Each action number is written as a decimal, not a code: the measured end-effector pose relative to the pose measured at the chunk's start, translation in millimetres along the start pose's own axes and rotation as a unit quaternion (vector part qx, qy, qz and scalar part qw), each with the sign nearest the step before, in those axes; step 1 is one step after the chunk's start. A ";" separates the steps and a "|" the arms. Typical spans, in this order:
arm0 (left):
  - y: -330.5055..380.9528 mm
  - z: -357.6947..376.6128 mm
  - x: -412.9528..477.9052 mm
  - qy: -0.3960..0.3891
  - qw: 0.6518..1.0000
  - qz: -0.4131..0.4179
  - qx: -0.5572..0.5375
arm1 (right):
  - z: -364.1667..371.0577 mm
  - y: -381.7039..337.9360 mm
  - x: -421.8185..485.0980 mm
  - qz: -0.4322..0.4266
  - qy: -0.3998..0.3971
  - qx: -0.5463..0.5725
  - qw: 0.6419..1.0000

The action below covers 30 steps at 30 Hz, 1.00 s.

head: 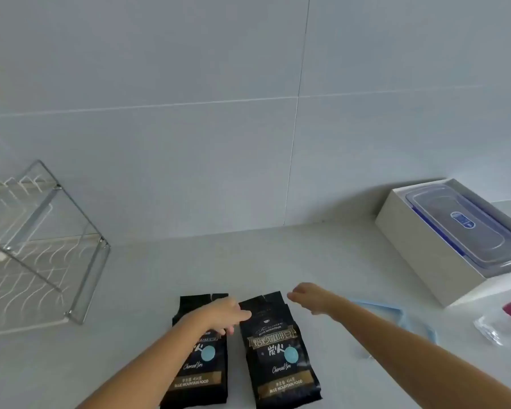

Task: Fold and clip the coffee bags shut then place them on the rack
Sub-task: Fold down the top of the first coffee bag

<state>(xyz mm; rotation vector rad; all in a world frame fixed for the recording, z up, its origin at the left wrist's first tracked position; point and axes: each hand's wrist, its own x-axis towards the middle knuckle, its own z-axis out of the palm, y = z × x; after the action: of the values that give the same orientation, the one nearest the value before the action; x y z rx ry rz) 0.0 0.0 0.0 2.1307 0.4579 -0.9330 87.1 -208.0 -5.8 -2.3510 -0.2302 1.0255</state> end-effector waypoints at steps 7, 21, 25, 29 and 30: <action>-16.5 36.9 14.6 0.094 0.948 -0.033 -0.302 | 33.2 9.8 0.1 0.102 -0.053 0.264 0.958; -0.7 55.4 -27.1 0.292 0.824 0.142 -0.465 | 21.7 -3.4 -47.2 -0.068 -0.024 0.353 0.933; -0.8 45.6 -37.5 0.250 0.829 0.190 -0.463 | 20.8 -16.7 -53.7 -0.136 0.014 0.375 0.917; -3.8 32.3 -45.4 0.166 0.871 0.240 -0.396 | 19.1 -26.9 -59.4 -0.195 0.032 0.372 0.907; -5.2 30.6 -46.7 0.180 0.867 0.250 -0.392 | 15.6 -29.2 -61.3 -0.210 0.035 0.380 0.900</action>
<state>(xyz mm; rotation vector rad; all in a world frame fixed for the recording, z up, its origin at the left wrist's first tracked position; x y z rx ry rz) -48.8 -20.9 18.3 1.5186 0.3497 -0.0040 35.2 -199.5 40.0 -1.5294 -0.2388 0.6484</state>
